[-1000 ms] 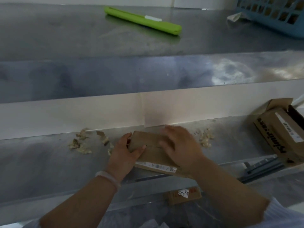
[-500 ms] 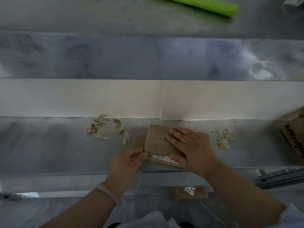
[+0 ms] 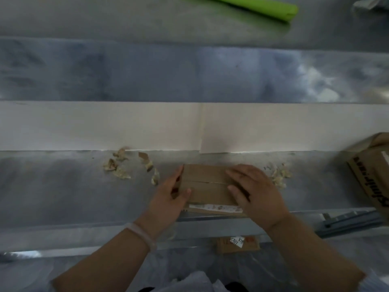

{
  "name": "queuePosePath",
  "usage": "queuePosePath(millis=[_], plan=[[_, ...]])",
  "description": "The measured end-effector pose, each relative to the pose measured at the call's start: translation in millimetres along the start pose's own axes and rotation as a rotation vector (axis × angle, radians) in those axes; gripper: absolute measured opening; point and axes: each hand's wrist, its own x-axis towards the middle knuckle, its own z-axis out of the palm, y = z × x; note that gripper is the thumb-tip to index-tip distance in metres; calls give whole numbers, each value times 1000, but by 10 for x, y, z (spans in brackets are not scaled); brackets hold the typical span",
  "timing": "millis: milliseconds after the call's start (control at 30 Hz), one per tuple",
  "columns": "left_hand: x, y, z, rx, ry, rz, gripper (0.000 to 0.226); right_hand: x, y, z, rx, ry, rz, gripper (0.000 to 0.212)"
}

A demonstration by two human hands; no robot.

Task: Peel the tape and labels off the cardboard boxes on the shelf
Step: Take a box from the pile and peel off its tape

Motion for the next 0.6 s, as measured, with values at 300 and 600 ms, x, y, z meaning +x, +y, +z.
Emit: queuePosePath(millis=[300,600], plan=[[95,-119,2,-38,-19,-25,48,-513,-160,-195,696,-47,734,26],[57,-46,78,-108,35,-45,53,-589,-153,-176,798,168,841,25]])
